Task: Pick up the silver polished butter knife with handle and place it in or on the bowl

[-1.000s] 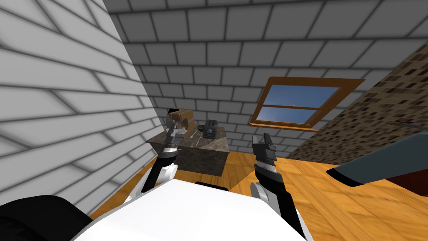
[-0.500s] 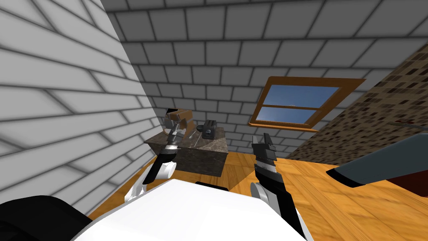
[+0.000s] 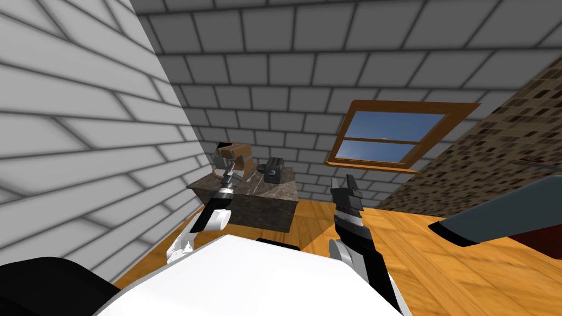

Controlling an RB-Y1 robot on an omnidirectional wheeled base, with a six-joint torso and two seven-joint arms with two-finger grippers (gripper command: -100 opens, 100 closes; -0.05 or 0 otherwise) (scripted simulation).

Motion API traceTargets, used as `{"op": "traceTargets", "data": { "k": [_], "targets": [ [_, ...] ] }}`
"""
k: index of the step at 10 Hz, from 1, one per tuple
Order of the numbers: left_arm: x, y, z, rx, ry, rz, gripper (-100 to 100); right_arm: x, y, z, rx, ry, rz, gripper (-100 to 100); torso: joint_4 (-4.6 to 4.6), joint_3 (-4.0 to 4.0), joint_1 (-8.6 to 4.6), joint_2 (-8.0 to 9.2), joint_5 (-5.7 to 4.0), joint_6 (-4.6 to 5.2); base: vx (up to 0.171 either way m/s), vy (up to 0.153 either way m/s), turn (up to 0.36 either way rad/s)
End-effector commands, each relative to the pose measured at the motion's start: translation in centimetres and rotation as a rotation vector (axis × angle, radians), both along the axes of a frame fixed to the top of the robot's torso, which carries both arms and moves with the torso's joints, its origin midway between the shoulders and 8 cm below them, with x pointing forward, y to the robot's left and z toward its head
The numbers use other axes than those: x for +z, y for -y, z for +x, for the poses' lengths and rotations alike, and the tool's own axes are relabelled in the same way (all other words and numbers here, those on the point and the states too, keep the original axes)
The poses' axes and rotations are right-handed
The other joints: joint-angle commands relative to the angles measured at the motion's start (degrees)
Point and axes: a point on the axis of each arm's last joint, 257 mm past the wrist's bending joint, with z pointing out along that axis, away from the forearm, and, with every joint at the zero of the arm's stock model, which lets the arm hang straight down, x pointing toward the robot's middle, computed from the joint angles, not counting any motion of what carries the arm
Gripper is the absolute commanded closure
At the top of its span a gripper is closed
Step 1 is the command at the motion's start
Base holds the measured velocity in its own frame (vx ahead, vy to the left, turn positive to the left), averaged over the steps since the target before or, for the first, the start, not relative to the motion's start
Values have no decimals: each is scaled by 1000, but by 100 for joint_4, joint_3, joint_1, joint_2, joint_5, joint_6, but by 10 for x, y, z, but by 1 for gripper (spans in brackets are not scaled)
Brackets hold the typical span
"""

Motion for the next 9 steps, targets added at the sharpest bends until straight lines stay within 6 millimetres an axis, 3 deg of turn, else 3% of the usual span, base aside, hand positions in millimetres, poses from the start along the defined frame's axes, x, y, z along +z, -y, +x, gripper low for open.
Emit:
{"op": "traceTargets", "data": {
  "k": [1,9],
  "targets": [
    [-9,-7,6,0,-34,-30,-100,0,0,0,0,0,0,0,0,0,0,0,0,0,23,-28,0],
    [-57,-42,34,1,-184,-236,-100,0,0,0,0,0,0,0,0,1,2,1,0,0,19,-27,-1]
  ]
}}
